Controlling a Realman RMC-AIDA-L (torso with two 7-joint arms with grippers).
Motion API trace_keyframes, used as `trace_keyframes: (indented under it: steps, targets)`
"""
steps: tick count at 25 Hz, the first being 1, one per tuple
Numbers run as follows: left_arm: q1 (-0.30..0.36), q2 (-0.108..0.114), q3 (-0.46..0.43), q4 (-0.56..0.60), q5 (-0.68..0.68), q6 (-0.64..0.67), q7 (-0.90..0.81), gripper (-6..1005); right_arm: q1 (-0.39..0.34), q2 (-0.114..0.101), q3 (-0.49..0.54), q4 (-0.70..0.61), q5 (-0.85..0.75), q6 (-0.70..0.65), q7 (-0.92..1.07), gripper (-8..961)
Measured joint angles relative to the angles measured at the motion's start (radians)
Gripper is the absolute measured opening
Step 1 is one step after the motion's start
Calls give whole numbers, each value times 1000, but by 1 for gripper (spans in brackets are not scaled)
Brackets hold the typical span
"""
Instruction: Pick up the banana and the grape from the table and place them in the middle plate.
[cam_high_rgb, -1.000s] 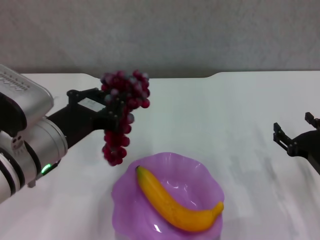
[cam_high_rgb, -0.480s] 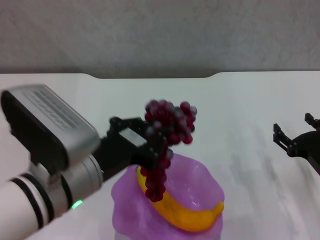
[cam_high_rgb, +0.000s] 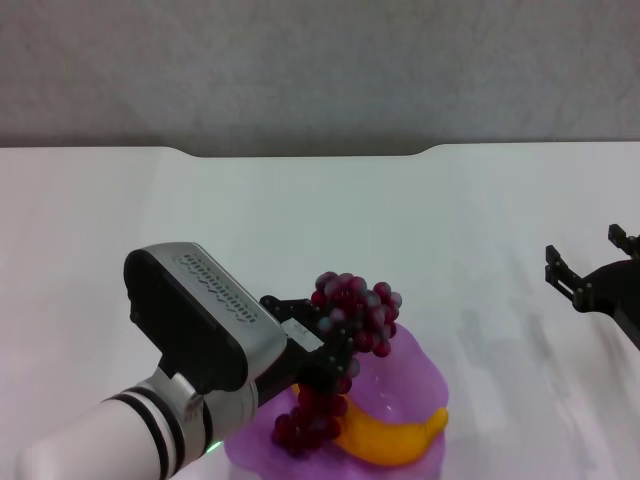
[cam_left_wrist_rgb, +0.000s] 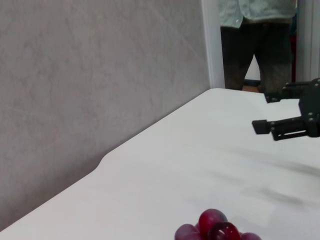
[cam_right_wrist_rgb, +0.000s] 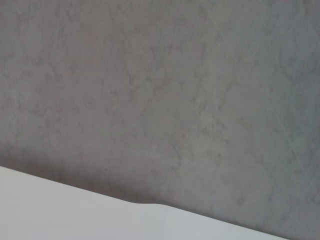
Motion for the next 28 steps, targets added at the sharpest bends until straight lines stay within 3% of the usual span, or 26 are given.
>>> trace_keyframes:
  steps: [16,21,28]
  targets:
    - [31,-21,-34,-23,6,1,62,331,0,0,0,-5,1,8,0,879]
    - [49,-54,-112,-69,1,99,89,564,1,0,0,-3,1,13,0,879]
    - [-19,-49,-226,-282,-174,378,8,821,1,0,0,-3,0,14,0,880]
